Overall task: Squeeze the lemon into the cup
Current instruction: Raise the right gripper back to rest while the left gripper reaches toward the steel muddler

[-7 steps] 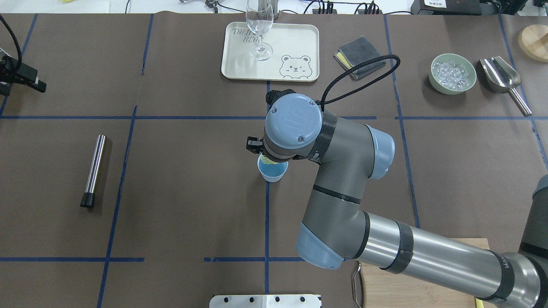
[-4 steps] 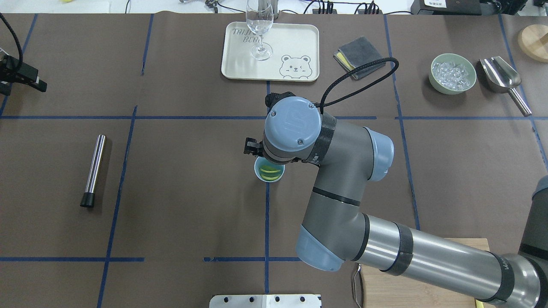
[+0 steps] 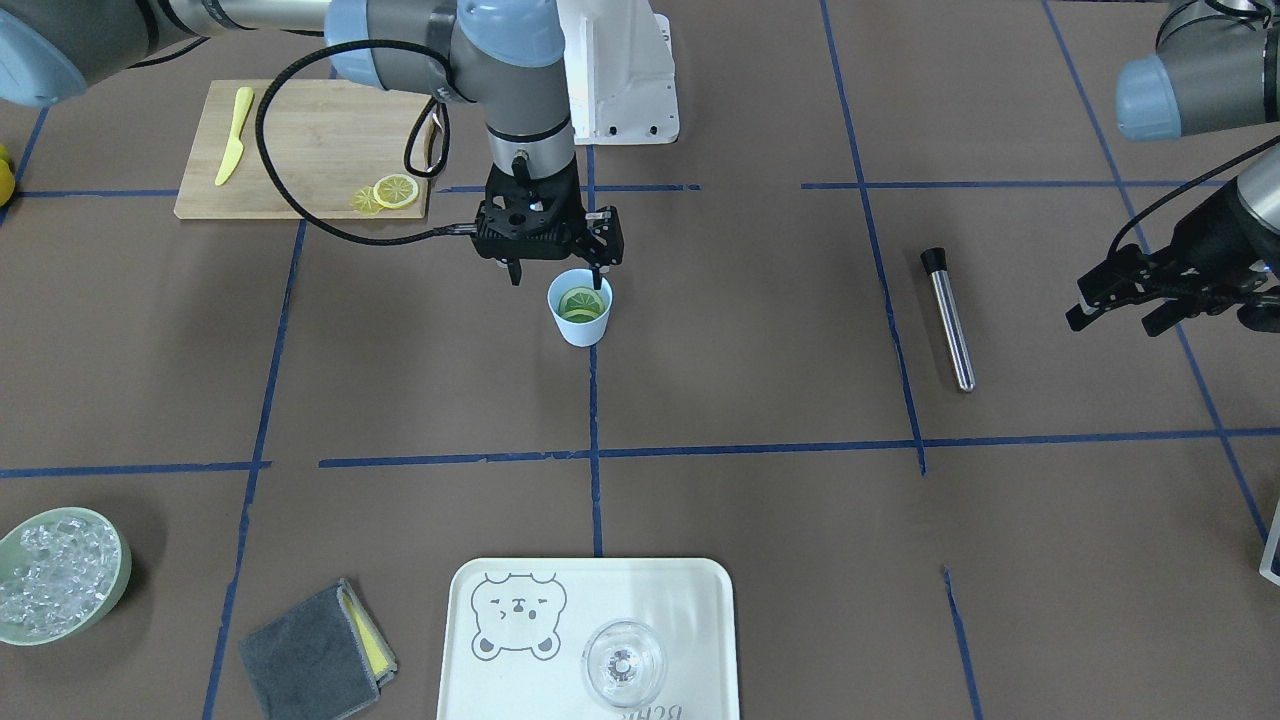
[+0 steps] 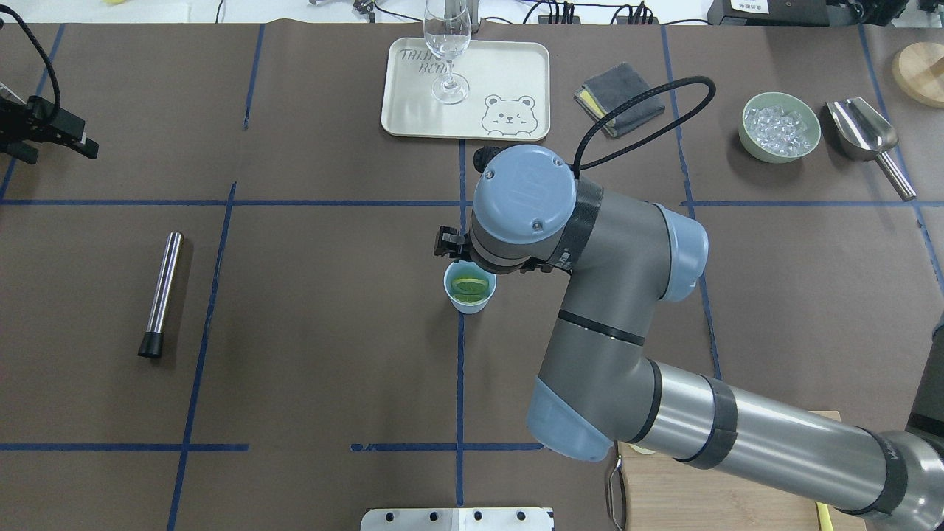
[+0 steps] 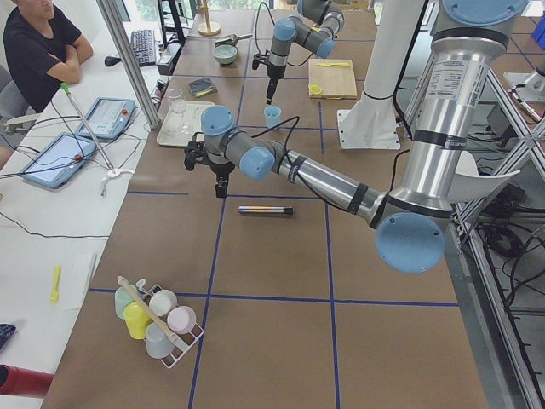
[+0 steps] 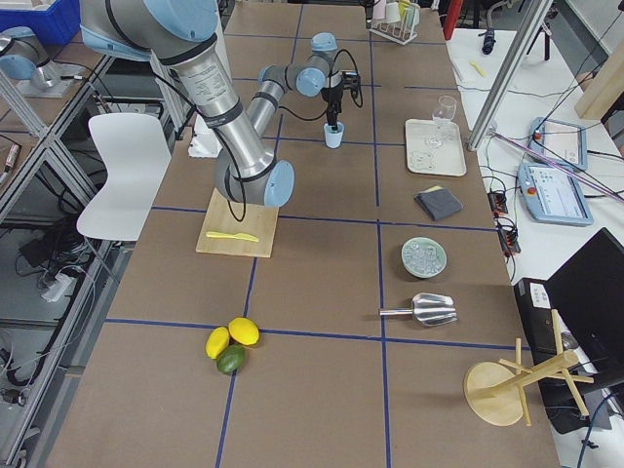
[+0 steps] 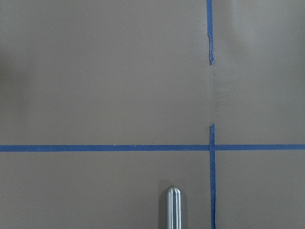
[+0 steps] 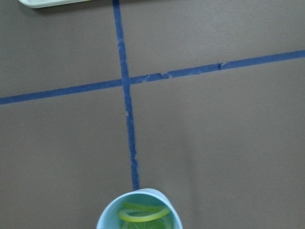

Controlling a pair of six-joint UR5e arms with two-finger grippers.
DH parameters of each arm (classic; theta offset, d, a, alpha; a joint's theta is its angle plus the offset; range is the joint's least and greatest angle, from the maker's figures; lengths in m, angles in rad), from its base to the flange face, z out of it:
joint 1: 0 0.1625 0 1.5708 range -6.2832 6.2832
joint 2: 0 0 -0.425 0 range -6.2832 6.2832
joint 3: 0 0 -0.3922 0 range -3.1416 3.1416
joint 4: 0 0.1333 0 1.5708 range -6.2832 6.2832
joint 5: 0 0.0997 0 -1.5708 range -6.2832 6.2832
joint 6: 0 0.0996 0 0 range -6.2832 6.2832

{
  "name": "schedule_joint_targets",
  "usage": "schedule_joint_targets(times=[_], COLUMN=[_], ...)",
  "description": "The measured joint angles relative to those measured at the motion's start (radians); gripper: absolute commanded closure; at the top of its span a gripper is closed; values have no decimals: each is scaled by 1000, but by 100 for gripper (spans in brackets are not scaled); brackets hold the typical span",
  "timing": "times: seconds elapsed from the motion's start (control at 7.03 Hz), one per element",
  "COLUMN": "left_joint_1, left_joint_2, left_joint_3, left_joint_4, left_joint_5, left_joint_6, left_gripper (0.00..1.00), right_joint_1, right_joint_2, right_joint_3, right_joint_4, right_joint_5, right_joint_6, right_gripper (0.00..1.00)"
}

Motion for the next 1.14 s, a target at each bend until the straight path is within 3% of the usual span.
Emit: schedule_joint_targets(times=[0.28,0.71,0.85,1.14], left_joint_1=[44,93,126,201], left_joint_2=[-8,-107,-134,-145], left_joint_3=[-64,-126,-86,44], left_joint_4=[140,535,586,536], left_joint_5=[3,89,116,99], left_joint_6=[11,150,191,217], left_gripper=[0,0,0,0], right_joint_1=[115,317,396,561], right_joint_2=[-100,-295,-372,-507], right_joint_3=[111,228,262,293], right_joint_4=[-55,-55,-53,-52], right_joint_5=[103,276,335,468], right_joint_6=[-144,-421,-528,-754], right_gripper=[0,0,0,0])
